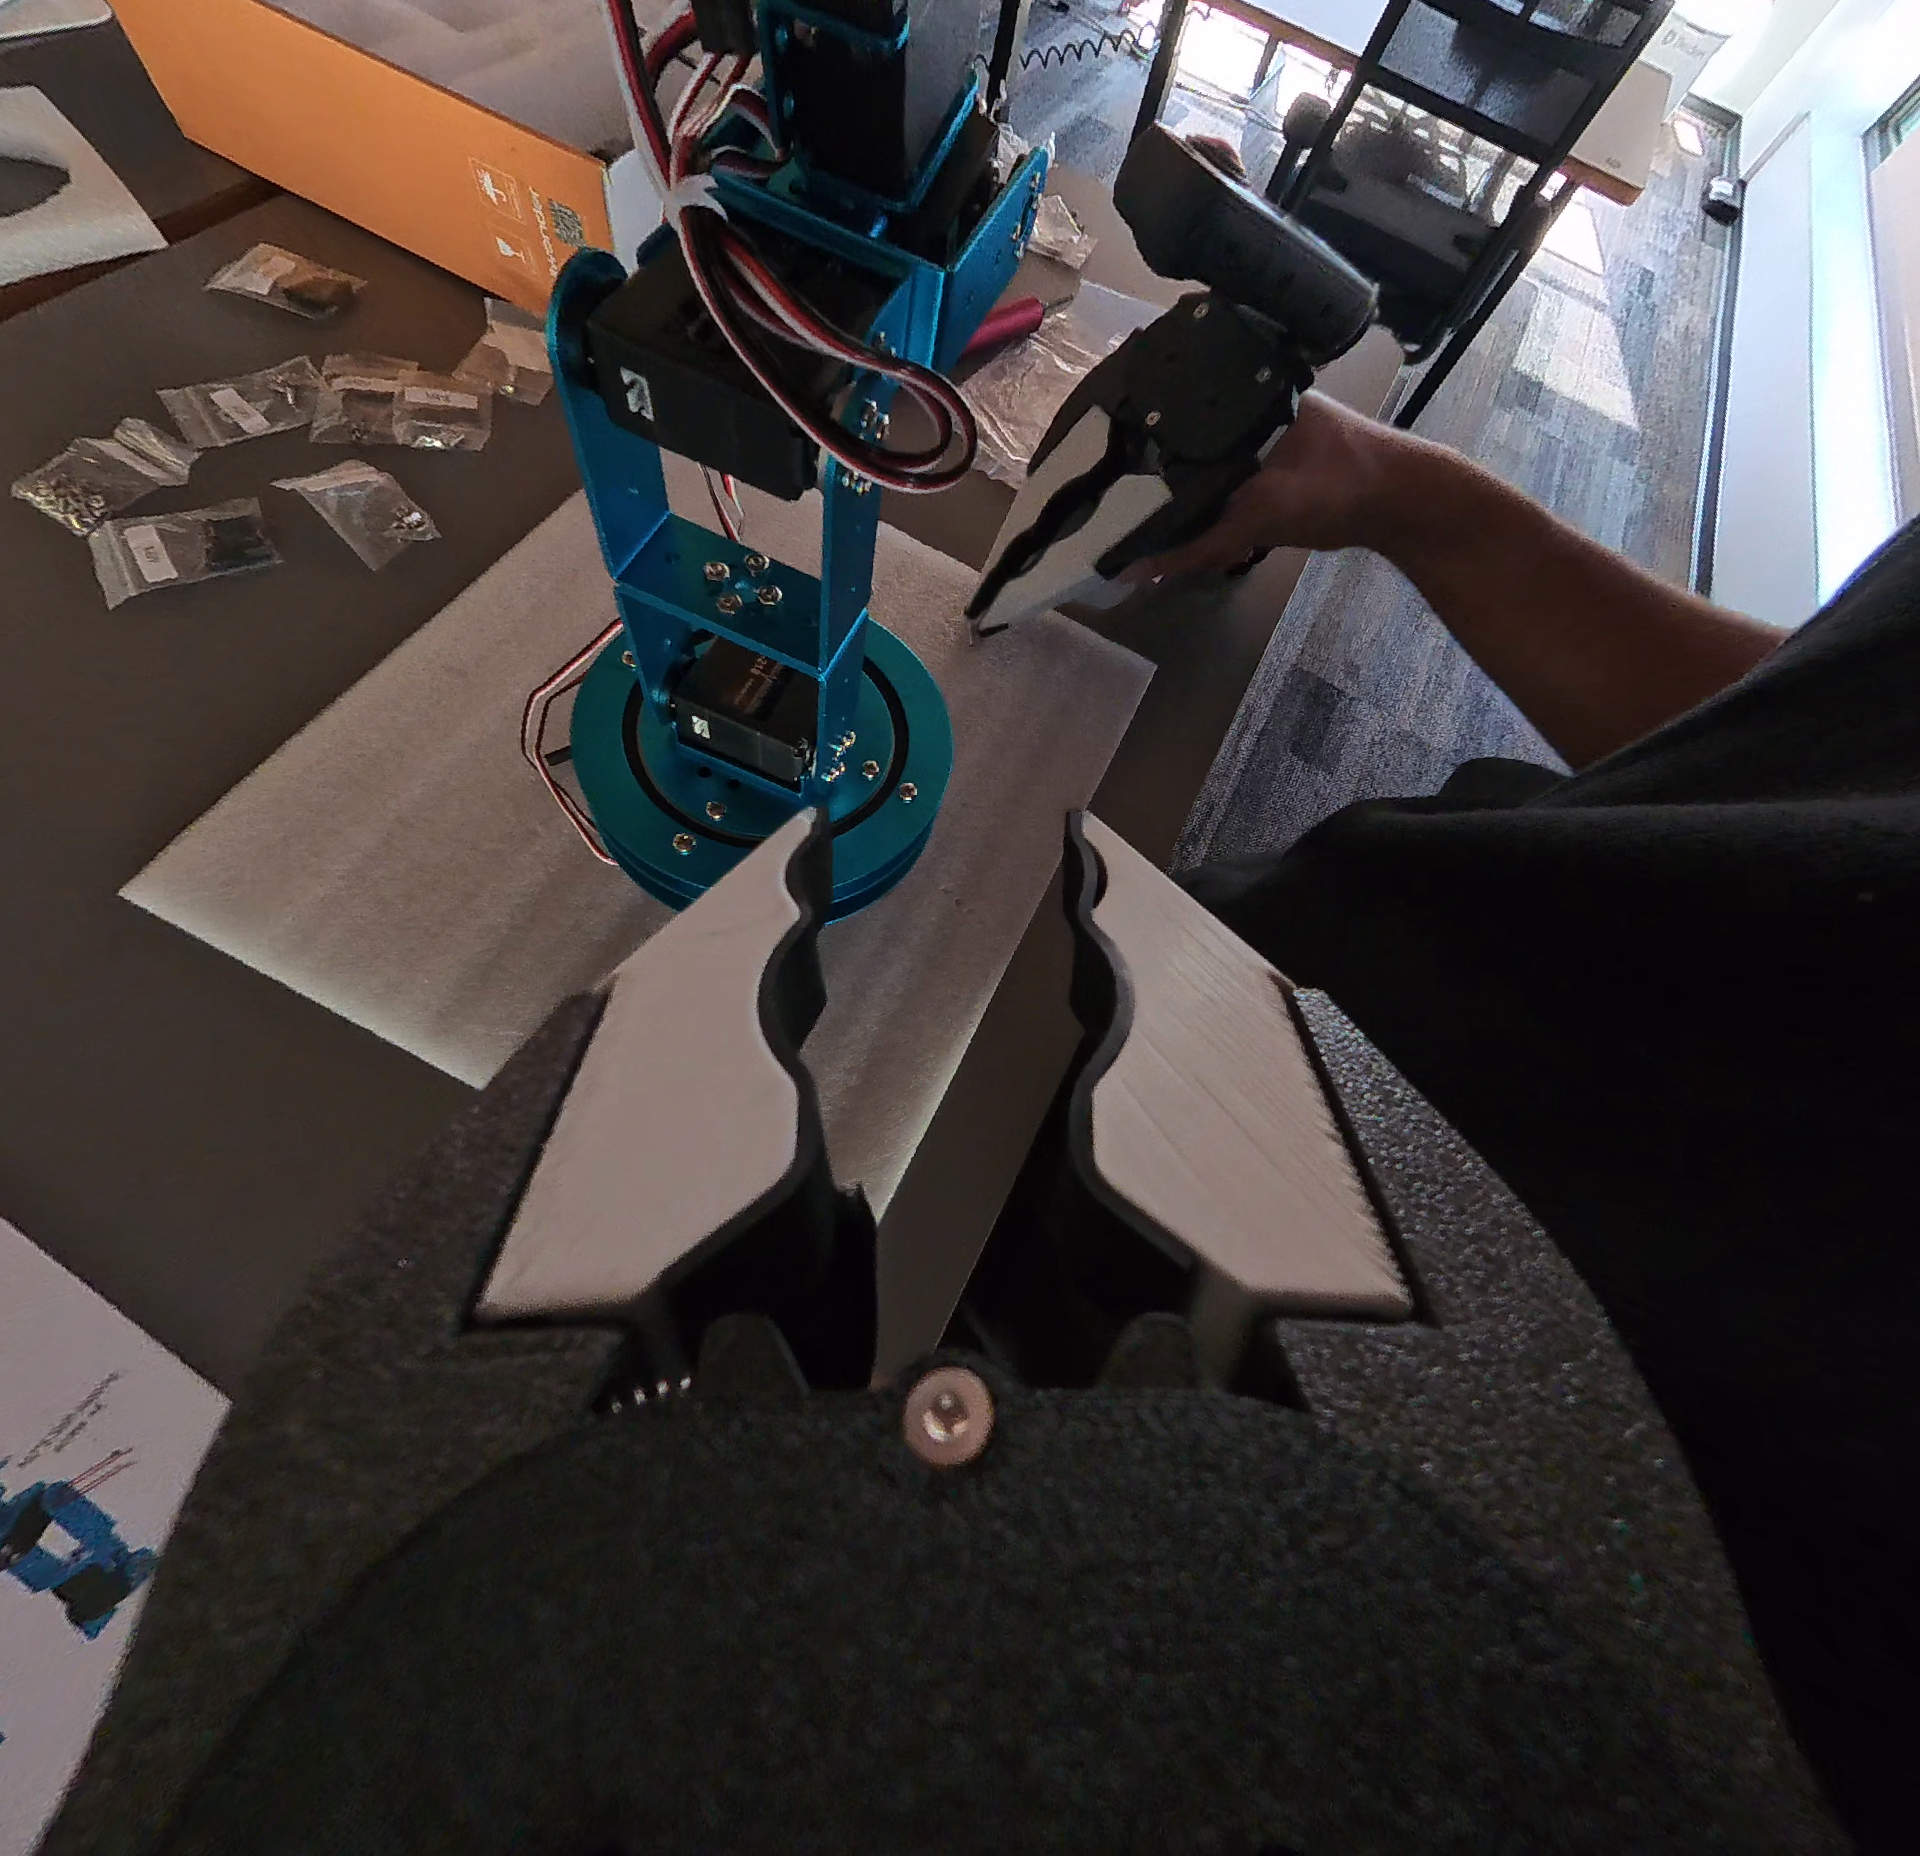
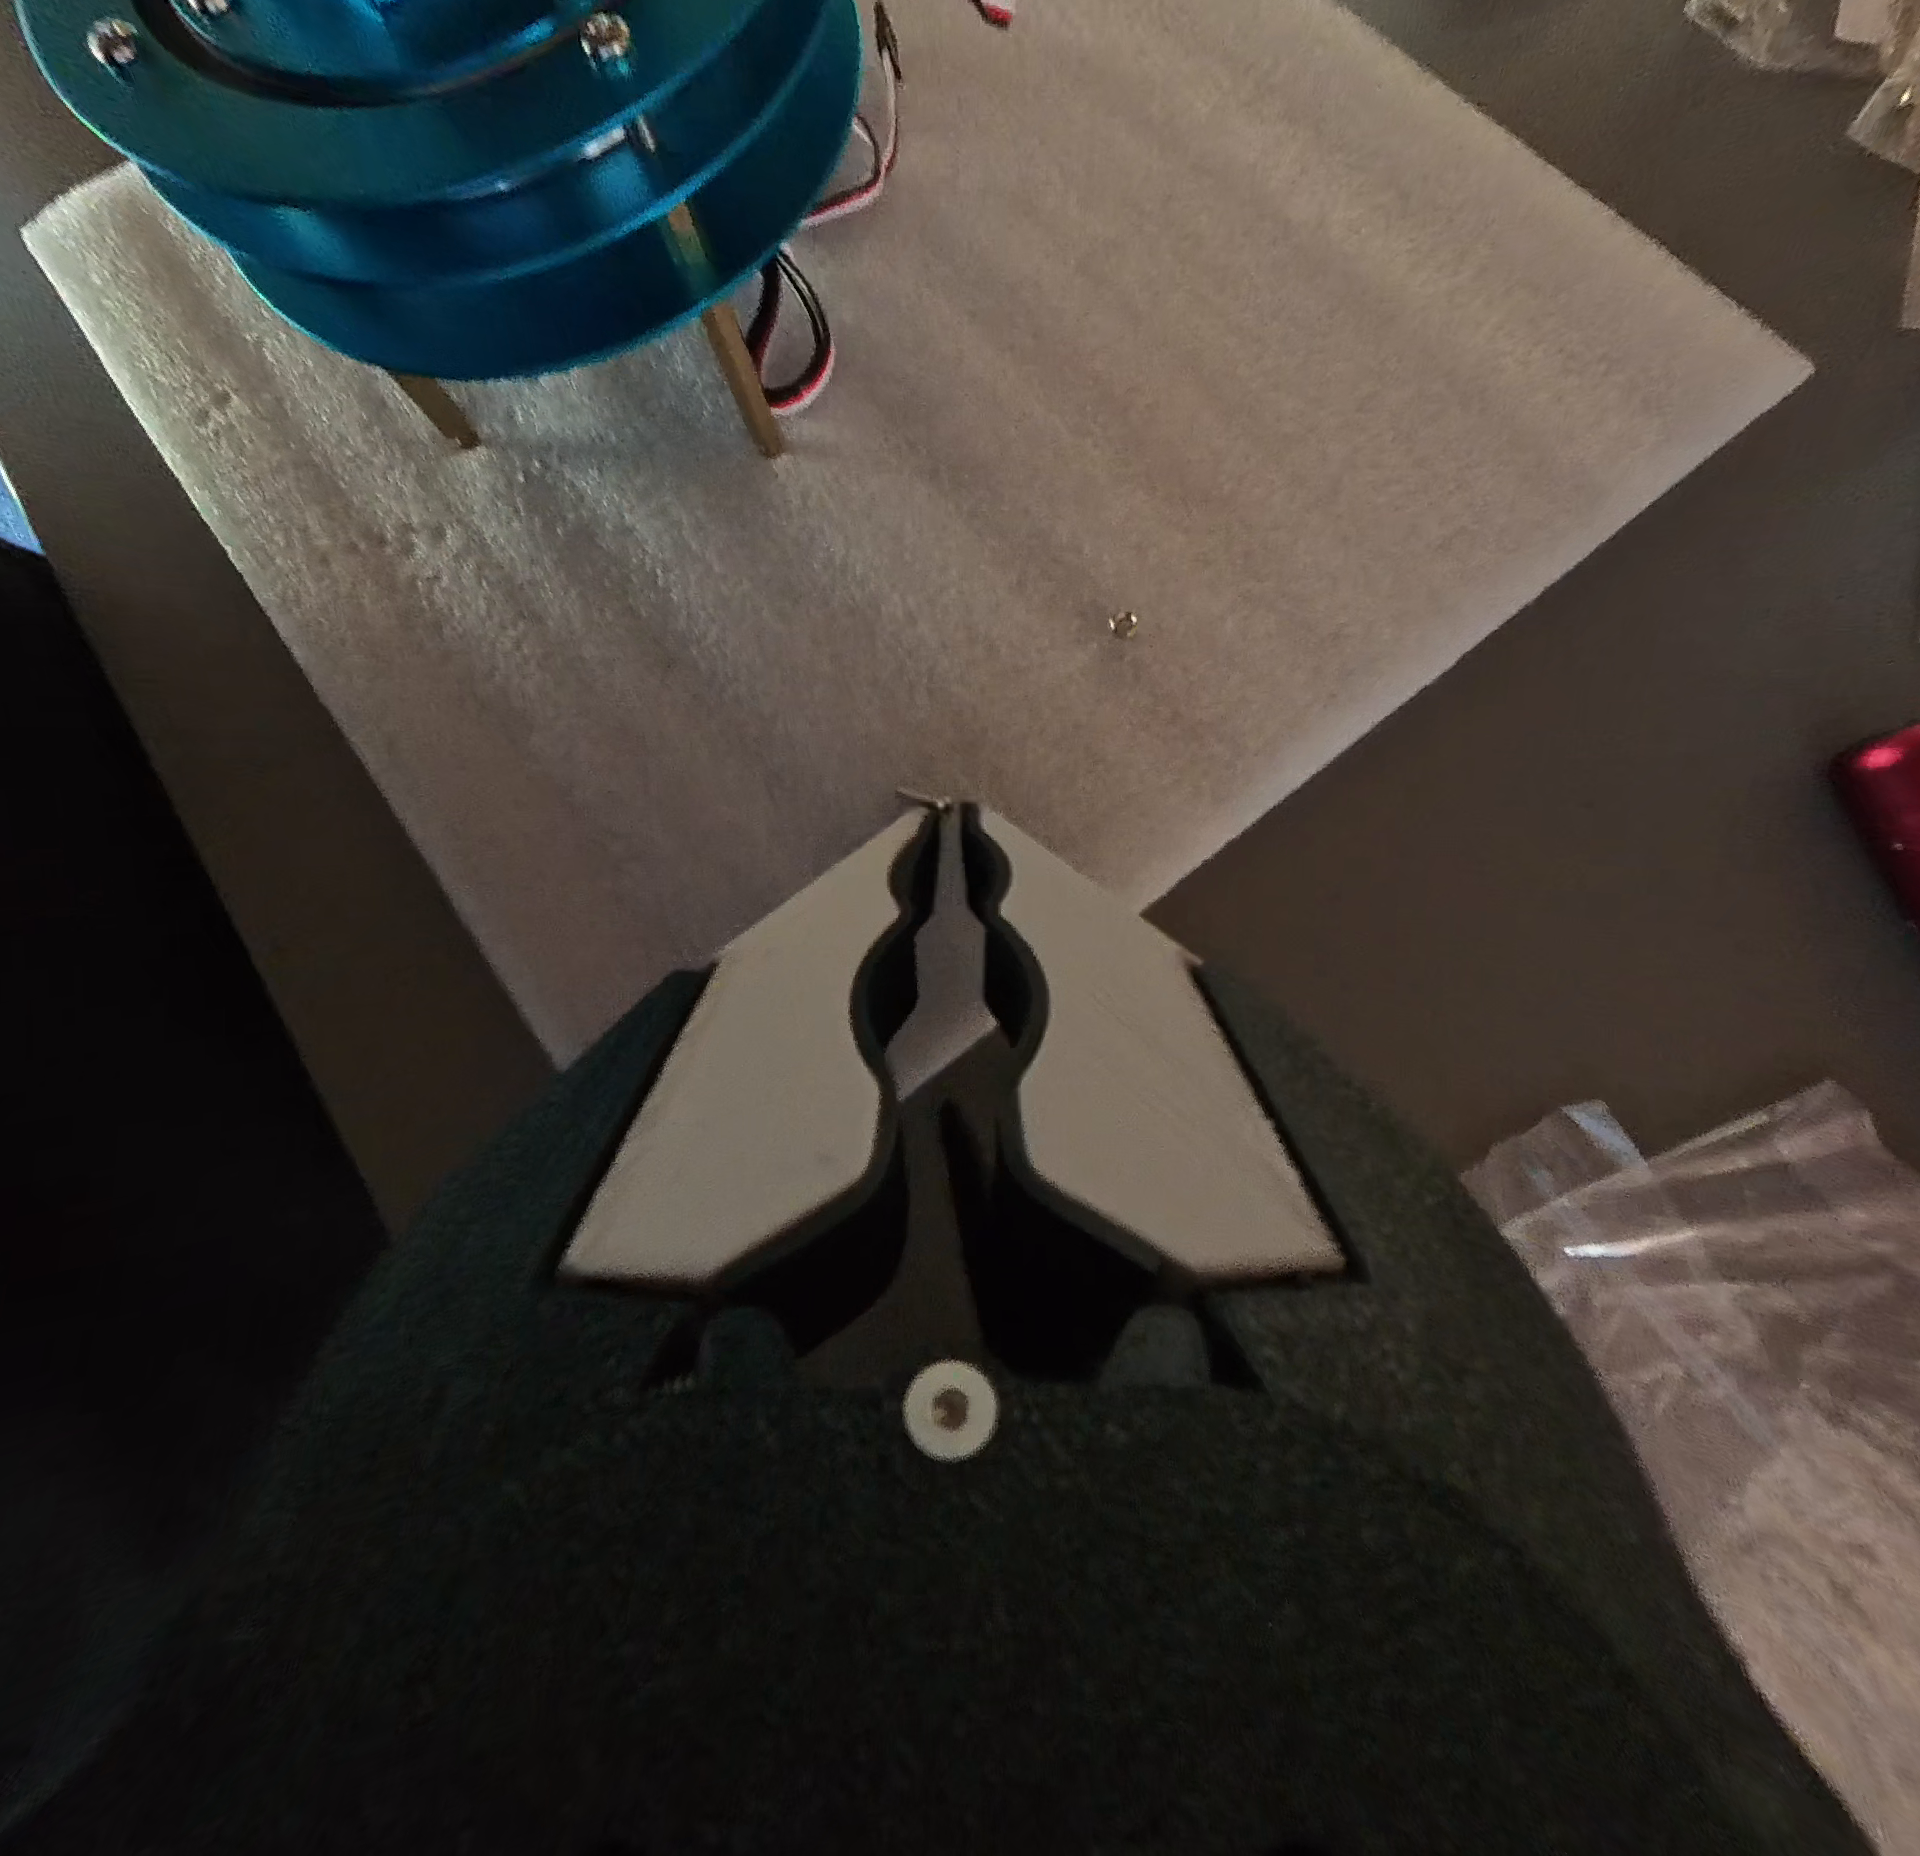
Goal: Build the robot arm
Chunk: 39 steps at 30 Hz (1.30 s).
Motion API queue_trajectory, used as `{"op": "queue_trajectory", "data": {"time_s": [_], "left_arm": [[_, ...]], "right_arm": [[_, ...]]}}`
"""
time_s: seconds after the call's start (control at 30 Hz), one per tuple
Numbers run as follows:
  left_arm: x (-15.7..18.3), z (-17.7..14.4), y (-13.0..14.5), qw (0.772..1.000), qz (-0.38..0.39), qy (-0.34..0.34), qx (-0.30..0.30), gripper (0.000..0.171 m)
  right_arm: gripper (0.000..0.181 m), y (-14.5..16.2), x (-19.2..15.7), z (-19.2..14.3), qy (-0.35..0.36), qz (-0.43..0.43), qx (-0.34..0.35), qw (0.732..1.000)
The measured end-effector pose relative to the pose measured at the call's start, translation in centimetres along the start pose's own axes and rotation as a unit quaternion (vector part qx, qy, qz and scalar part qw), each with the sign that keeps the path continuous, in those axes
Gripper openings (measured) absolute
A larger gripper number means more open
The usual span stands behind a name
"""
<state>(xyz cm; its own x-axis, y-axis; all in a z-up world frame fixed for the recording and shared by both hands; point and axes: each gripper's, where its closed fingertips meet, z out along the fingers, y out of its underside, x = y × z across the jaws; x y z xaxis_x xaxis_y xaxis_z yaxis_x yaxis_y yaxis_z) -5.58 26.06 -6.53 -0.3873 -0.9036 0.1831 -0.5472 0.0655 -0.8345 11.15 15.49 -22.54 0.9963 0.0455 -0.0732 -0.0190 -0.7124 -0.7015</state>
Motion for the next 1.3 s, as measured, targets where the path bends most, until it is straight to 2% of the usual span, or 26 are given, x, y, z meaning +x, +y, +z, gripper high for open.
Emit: {"op": "queue_trajectory", "data": {"time_s": [0.07,0.2,0.33,0.47,0.57,0.8,1.0,1.17,1.3], "left_arm": [[0.1,0.0,0.0,1.0,-0.004,-0.001,0.001,0.044],[0.2,0.1,0.0,1.0,-0.007,-0.003,0.002,0.044],[0.4,0.2,0.2,1.0,-0.011,-0.01,-0.003,0.044],[0.7,-0.1,0.4,1.0,-0.016,-0.026,-0.002,0.044],[0.7,-0.4,0.6,0.999,-0.026,-0.041,-0.001,0.044],[0.6,-0.4,0.7,0.997,-0.048,-0.06,0.006,0.044],[0.8,0.2,0.8,0.997,-0.044,-0.065,-0.001,0.044],[0.6,0.4,0.5,0.997,-0.047,-0.066,0.002,0.044],[-0.1,0.5,-0.3,0.996,-0.04,-0.074,0.007,0.044]], "right_arm": [[0.011,-0.1,0.1,-0.5,-0.006,-0.021,-0.004,1.0],[0.009,-0.7,-0.7,-1.6,-0.069,-0.113,-0.01,0.991],[0.003,-0.8,0.0,-1.0,-0.125,-0.189,-0.03,0.973],[0.003,-0.3,-0.2,-0.1,-0.208,-0.204,-0.06,0.955],[0.003,-0.1,-0.3,0.2,-0.239,-0.194,-0.083,0.948],[0.003,-0.3,-0.5,0.1,-0.26,-0.203,-0.068,0.941],[0.003,-0.1,-0.5,0.3,-0.267,-0.202,-0.082,0.939],[0.001,-0.8,-0.2,0.0,-0.238,-0.195,-0.052,0.95],[0.0,-2.8,0.5,-1.0,-0.168,-0.184,0.002,0.968]]}}
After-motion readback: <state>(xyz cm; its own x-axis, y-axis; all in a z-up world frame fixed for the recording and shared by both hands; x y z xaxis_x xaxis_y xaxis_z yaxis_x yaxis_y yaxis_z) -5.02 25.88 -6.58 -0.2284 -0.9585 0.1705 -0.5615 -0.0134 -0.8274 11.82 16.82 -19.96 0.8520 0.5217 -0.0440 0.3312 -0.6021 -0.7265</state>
